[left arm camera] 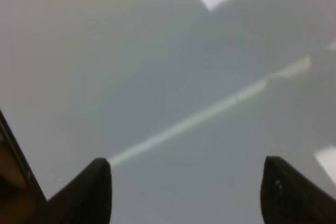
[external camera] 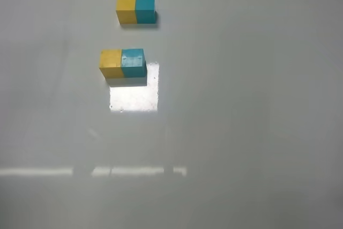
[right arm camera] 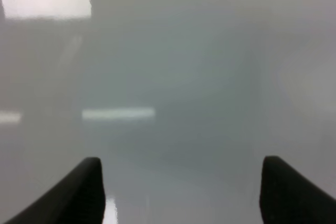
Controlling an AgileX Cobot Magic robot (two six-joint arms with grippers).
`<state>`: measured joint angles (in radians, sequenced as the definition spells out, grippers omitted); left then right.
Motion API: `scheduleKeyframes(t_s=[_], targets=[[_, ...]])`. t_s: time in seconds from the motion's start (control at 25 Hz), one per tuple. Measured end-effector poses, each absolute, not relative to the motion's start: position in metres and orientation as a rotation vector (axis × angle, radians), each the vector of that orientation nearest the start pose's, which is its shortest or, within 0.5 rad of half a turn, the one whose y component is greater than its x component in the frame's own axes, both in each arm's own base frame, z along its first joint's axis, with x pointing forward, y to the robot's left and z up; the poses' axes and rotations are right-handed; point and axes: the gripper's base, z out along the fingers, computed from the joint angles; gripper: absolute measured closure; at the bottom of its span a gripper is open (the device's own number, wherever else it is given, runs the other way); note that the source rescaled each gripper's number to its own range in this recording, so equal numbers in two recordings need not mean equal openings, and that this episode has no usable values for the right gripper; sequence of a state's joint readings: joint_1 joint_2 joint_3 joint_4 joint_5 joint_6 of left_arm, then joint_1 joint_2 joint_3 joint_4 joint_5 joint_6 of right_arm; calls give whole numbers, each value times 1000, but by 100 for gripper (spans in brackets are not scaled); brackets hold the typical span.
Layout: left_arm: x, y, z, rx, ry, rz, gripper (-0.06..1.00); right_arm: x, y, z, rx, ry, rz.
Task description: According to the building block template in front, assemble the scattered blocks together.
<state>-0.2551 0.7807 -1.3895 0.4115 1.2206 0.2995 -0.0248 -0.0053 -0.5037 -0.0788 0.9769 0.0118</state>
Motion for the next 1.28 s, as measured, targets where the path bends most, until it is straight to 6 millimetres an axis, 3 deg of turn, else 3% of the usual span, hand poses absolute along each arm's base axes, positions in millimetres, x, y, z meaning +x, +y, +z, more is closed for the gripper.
scheduleKeyframes(t_s=[0.16,0.32,0.48,0.68,0.8,1.28], targets=[[40,23,449,261,2074,490,19,-3,-6,285,36,1950,-101],[8,14,409,31,2092,376,19,-3,-6,285,36,1950,-101],[-1,5,365,-86,2133,258,19,-3,-6,285,36,1950,-101],[-9,-6,307,-97,2163,120,19,-3,-6,285,36,1950,-101],[-16,-10,284,-94,2137,94,19,-3,-6,285,36,1950,-101],[-5,-9,278,-124,2037,65,21,-3,-6,285,36,1950,-101]])
